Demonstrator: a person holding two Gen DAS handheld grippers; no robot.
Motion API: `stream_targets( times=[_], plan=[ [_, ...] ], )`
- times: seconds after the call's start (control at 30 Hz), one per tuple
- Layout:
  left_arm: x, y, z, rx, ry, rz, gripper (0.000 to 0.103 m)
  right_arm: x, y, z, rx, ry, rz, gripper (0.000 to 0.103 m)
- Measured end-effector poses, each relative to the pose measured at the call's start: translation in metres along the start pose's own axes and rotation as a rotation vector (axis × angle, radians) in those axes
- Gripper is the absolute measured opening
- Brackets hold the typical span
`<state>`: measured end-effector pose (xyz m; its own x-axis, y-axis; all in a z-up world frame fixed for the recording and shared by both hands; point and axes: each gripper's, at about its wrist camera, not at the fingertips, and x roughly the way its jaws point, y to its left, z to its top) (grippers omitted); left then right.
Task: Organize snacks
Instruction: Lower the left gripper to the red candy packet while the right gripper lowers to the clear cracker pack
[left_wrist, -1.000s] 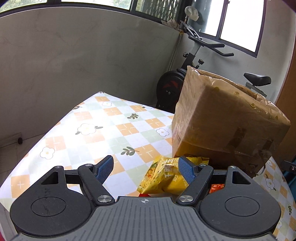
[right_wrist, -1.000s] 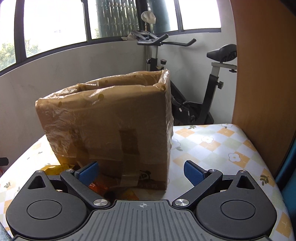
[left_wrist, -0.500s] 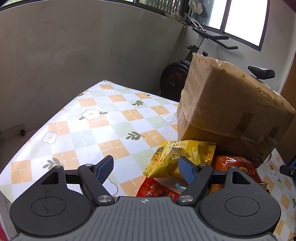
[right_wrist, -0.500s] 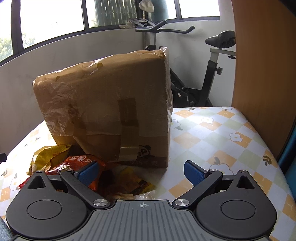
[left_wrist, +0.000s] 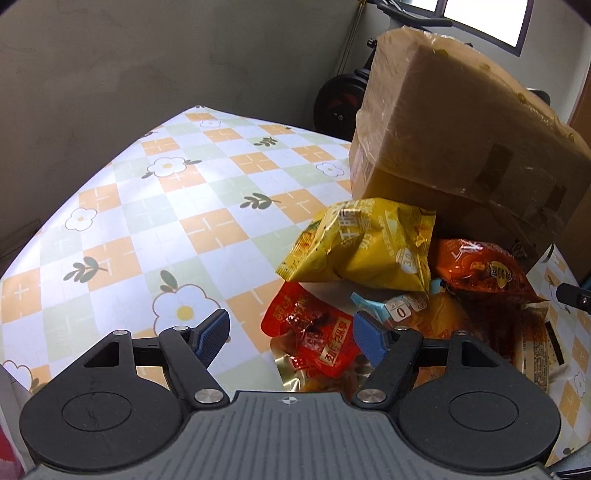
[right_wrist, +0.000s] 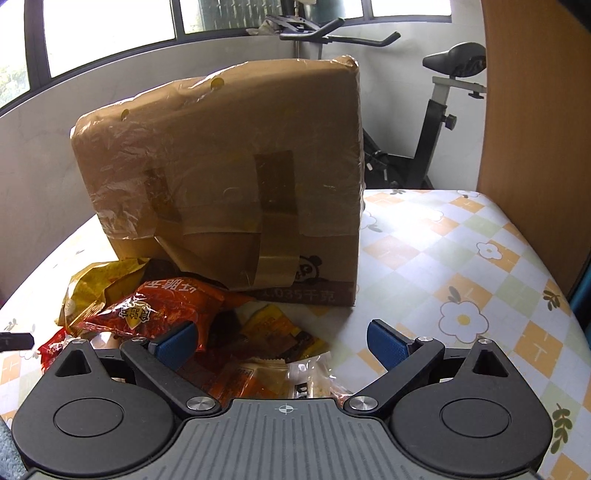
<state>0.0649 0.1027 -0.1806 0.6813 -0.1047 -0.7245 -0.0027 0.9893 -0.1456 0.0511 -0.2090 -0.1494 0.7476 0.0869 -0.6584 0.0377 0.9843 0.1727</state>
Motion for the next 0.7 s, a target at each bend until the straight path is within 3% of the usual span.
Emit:
stream_targets(
  times=[0.07,0.3,0.37,0.43,0.63,0.7],
  plan=[
    [0.008,0.000,-0.003,-0.010,0.023,0.001,0.069,0.001,-0.001,-0.001,0.002,0.005,0.002,0.097],
    [0.031,-0.002,-0.003,-0.004,0.043,0.041,0.067,0.005,-0.002,-0.004,0.012,0.018,0.003,0.097],
    [0.039,-0.002,-0.001,-0.009,0.052,0.048,0.057,0.006,-0.002,-0.005,0.013,0.021,0.002,0.097],
    [0.042,-0.004,-0.002,0.005,0.039,0.068,0.054,0.007,-0.002,-0.005,0.013,0.024,0.003,0.097],
    [0.046,-0.014,-0.005,0.049,0.011,0.096,0.055,0.009,-0.007,-0.010,0.022,0.042,-0.010,0.097],
    [0.045,-0.015,-0.006,0.052,0.000,0.091,0.045,0.010,-0.009,-0.014,0.024,0.056,-0.017,0.097]
  ],
)
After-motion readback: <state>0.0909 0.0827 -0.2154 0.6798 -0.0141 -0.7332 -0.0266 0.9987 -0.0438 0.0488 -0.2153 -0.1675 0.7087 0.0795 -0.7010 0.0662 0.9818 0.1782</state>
